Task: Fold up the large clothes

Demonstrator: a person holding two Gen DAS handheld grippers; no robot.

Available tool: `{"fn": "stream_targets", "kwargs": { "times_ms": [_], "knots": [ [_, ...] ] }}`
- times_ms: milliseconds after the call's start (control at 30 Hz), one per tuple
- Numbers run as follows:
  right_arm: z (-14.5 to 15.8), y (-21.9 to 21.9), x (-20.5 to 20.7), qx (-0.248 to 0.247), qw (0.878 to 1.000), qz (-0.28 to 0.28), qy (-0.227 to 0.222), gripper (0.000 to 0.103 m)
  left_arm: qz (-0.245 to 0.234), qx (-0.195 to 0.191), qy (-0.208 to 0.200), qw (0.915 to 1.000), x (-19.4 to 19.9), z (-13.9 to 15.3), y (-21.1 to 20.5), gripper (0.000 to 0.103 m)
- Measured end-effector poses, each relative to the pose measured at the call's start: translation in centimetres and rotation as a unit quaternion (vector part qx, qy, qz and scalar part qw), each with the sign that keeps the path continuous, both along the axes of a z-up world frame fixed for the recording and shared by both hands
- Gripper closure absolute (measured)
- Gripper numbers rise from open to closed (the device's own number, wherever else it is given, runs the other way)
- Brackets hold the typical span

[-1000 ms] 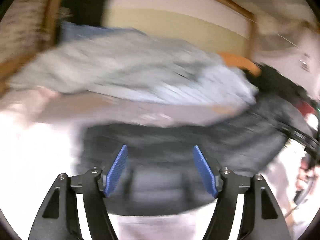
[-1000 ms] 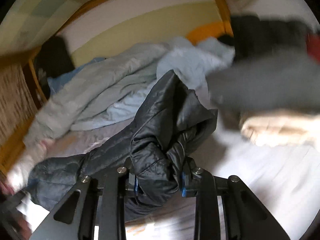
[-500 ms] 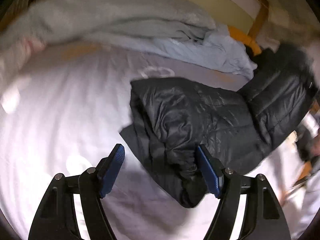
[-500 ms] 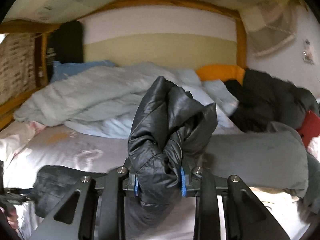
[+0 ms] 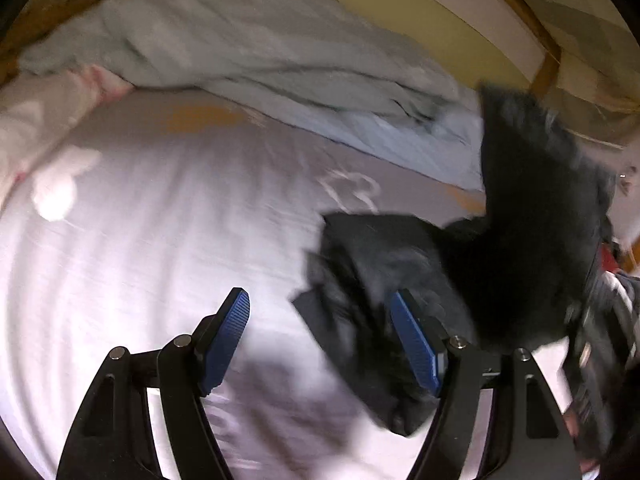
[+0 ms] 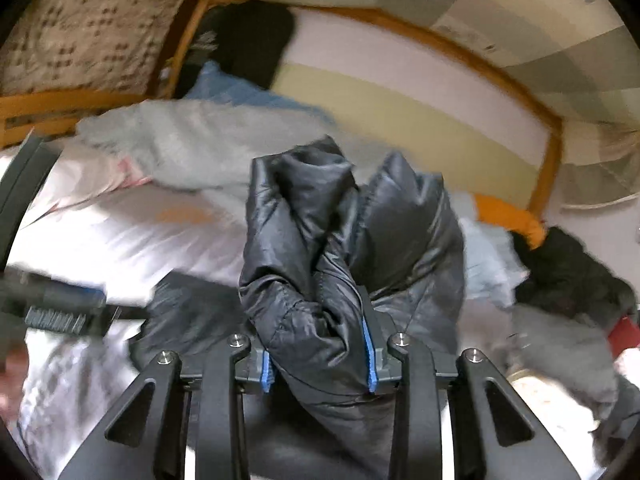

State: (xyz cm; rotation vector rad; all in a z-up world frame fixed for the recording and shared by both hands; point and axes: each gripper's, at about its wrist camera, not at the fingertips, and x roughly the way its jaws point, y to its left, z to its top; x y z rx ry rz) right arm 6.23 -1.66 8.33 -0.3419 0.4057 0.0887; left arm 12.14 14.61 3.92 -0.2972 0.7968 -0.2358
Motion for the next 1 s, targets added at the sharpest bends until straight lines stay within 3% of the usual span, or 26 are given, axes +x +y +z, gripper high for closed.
{"fn": "stream_targets", "kwargs": {
  "times_ms": [200,333,533,667,733,1000],
  "knots": [
    [-3.3,1.6,-1.5,0.010,0.999,0.031,0.014,0.065,0.038,-0.025,-0.012,0.9989,0.1,0.9,2.7,0.031],
    [-3.6,0.4,-1.5,0.083,0.994,0.055,0.054,0.056,0.038,-0.023,-0.009,0.9990,0.1,0.6,2.6,0.031],
    [-3.1,-0.2,-1.4,0.092,0.992,0.057,0.072,0.050,0.029,0.022,-0.016,0.9992,0.4,0.1,0.9,0.031],
    [-2.8,-0.4,-1.6,0.092,0.992,0.044,0.072,0.050,0.020,0.090,-0.032,0.9953,0.1,0.1,-1.0,0.031],
    [-2.5,0.0,-1.5,0.102,0.991,0.038,0.077,0.050,0.004,0.084,-0.030,0.9960,0.0,-0.1,-1.6,0.031],
    [-1.5,-0.8,-3.1,0.115,0.990,0.043,0.071,0.040,0.031,0.097,-0.079,0.9917,-1.7,1.6,-1.7,0.031]
  ]
}}
